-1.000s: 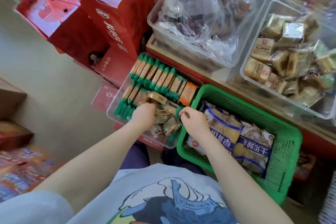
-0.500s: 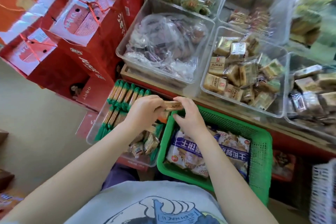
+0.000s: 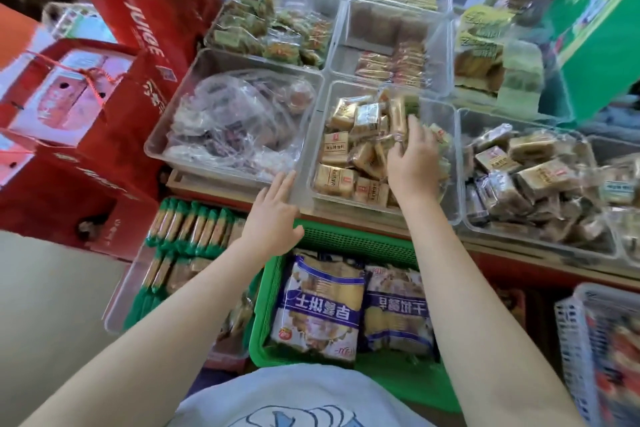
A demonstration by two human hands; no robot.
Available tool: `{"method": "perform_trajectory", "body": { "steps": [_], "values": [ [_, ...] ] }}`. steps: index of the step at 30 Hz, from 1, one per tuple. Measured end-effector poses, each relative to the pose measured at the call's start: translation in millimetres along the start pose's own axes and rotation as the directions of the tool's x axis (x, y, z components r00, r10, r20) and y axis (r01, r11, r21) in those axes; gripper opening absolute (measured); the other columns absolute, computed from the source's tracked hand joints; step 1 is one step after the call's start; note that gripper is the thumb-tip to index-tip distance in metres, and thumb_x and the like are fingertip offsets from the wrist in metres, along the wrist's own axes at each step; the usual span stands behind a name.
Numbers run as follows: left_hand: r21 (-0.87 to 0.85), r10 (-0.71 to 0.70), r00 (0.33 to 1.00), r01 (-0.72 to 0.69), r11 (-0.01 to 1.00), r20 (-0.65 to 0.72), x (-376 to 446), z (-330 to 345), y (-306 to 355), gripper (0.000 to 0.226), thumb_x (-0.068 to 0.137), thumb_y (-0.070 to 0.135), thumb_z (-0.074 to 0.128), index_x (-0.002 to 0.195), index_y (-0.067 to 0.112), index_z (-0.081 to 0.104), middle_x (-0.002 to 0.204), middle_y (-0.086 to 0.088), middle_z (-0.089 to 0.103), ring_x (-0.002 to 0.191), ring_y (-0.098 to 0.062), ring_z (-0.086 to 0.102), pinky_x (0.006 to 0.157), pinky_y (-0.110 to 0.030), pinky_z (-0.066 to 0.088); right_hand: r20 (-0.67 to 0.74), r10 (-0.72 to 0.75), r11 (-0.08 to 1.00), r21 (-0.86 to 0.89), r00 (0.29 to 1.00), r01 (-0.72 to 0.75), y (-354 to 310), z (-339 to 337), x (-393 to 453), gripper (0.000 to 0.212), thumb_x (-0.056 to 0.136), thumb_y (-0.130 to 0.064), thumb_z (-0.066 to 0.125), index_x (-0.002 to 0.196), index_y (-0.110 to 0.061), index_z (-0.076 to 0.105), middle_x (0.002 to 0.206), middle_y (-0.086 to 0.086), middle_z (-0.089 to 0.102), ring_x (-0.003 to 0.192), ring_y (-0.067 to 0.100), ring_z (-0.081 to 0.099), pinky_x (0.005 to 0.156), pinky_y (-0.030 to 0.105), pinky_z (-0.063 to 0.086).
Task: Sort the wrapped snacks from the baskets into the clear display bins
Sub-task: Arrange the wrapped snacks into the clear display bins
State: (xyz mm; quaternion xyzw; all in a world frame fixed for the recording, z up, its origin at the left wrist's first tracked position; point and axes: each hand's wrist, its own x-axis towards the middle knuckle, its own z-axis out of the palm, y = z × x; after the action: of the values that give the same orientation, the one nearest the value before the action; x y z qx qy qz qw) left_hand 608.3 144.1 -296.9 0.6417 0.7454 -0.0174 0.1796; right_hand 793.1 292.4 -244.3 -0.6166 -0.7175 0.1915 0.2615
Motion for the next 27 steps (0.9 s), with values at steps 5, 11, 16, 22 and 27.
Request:
{"method": "perform_trajectory", "body": {
  "steps": [5, 11, 16, 22, 27],
  "values": [
    [-0.1, -0.006, 1.0, 0.008, 0.995, 0.013, 0.9, -5.5, -1.2, 0.024, 0.092, 0.039, 0.058, 0.103, 0.026, 0.075, 0.166, -0.003, -0.005, 0.153, -0.018, -0.008, 0.123, -0.044, 0.008, 0.31, 0.092, 0.989, -0.139, 0.946, -0.051, 11.8, 23.5, 16.0, 0.047, 0.094, -0.016, 0.048, 0.14, -0.005, 0.05, 0.149, 0.013, 0.043, 0.139, 0.03, 0.038, 0.118, 0.048, 0.032],
    [-0.41, -0.044, 0.981, -0.038, 0.911, -0.189, -11.6, -0.3, -12.9, 0.021, 0.093, 0.024, 0.061, 0.11, 0.02, 0.071, 0.157, 0.0, 0.034, 0.148, -0.019, 0.021, 0.117, -0.035, 0.024, 0.103, -0.153, 0.988, 0.0, 0.983, 0.154, -9.9, 49.8, -42.5, 0.025, 0.092, -0.007, 0.053, 0.112, -0.006, 0.068, 0.117, 0.011, 0.063, 0.111, 0.027, 0.054, 0.096, 0.044, 0.047],
    [-0.487, -0.376, 0.913, 0.259, 0.834, -0.157, -49.6, 36.7, -62.3, 0.021, 0.093, 0.02, 0.052, 0.105, 0.018, 0.07, 0.105, 0.001, 0.064, 0.095, -0.02, 0.058, 0.072, -0.034, 0.051, 0.2, -0.32, 0.945, -0.001, 0.926, 0.326, -28.6, 88.7, -101.2, 0.013, 0.086, -0.006, 0.06, 0.089, -0.009, 0.072, 0.099, 0.008, 0.063, 0.097, 0.029, 0.057, 0.082, 0.04, 0.044],
    [-0.345, -0.541, 0.818, 0.574, 0.742, 0.197, -88.1, 90.2, -135.9, 0.026, 0.096, 0.025, 0.047, 0.115, 0.022, 0.065, 0.113, -0.001, 0.062, 0.084, -0.022, 0.061, 0.063, -0.034, 0.053, 0.091, -0.403, 0.914, -0.006, 0.91, 0.406, -47.0, 129.1, -138.9, 0.023, 0.085, -0.009, 0.048, 0.091, -0.006, 0.07, 0.106, 0.015, 0.061, 0.107, 0.035, 0.055, 0.089, 0.042, 0.042],
    [-0.292, -0.511, 0.841, 0.54, 0.789, 0.175, -89.8, 128.2, -166.0, 0.043, 0.091, 0.021, 0.058, 0.135, 0.022, 0.053, 0.133, -0.008, 0.046, 0.113, -0.032, 0.054, 0.063, -0.037, 0.047, 0.433, -0.353, 0.932, 0.089, 0.829, 0.351, -48.8, 179.9, -178.1, 0.018, 0.086, -0.006, 0.053, 0.09, -0.001, 0.07, 0.095, 0.012, 0.06, 0.093, 0.029, 0.052, 0.081, 0.043, 0.049]
  ]
}}
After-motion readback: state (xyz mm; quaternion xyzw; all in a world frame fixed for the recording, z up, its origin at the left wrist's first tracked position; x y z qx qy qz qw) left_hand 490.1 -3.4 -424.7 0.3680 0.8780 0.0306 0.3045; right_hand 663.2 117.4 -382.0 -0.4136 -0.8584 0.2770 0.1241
